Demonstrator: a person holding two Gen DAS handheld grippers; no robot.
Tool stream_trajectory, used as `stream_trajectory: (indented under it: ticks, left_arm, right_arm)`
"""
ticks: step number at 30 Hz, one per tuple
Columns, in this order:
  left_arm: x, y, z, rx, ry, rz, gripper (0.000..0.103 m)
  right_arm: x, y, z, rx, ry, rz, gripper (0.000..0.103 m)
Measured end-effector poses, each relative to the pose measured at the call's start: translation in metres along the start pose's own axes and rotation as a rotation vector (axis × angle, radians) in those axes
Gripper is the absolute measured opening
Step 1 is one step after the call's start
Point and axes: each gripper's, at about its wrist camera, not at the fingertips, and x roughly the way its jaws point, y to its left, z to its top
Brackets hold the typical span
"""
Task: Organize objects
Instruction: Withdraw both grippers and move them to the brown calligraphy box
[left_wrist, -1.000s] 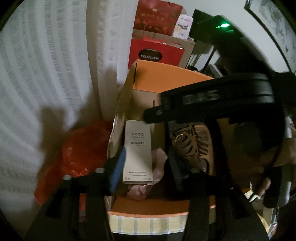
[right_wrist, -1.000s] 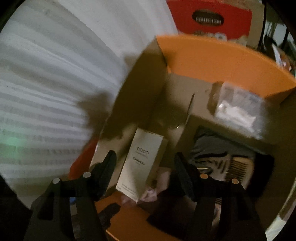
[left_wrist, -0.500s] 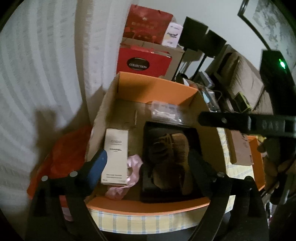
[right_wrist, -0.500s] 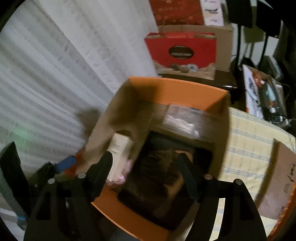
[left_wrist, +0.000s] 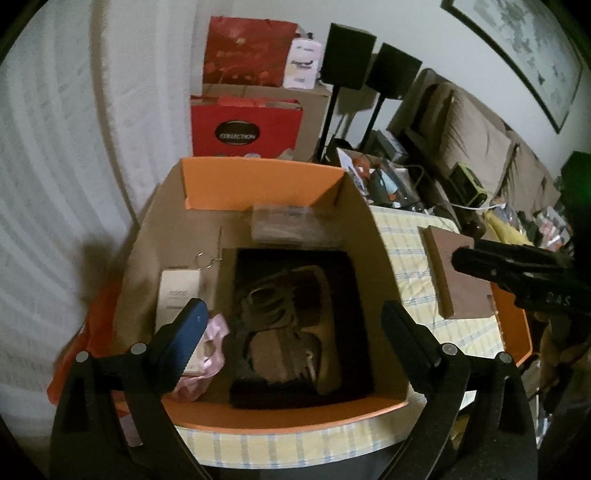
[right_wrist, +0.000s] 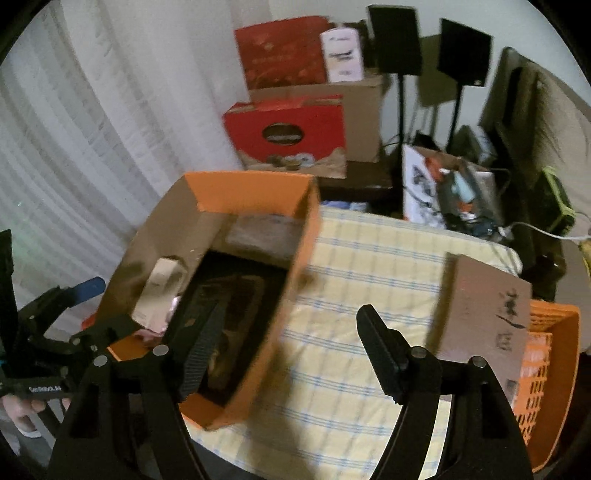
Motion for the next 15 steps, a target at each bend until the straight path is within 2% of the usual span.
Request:
stream_trajectory:
  ticks: [5, 6, 7, 14, 15]
  left_arm:
    - [0.007, -0.025, 0.005, 0.032, -0.008, 0.004, 0.095]
    - [0.009, -0.032, 0.006, 0.039, -0.010, -0.002, 0.097]
    - [0.010, -0.037, 0.007, 0.042, -0.011, -0.008, 0.103]
    - [0.020, -0.079, 0.011, 0.092, -0.006, -0.027, 0.103]
    - [0.022, -0.085, 0.012, 0.100, -0.002, -0.031, 0.103]
  right_arm:
    - [-0.020, -0.024, -0.013, 0.033, -0.035, -0.033, 0.079]
    - [-0.023, -0.028, -0.015, 0.036, -0.040, -0.042, 0.079]
    - [-0.026, -0.032, -0.018, 0.039, -0.047, -0.053, 0.080]
    - [-0.041, -0.069, -0.033, 0.080, -0.078, -0.113, 0.088]
    - [-0.043, -0.074, -0.035, 0.089, -0.082, -0.119, 0.092]
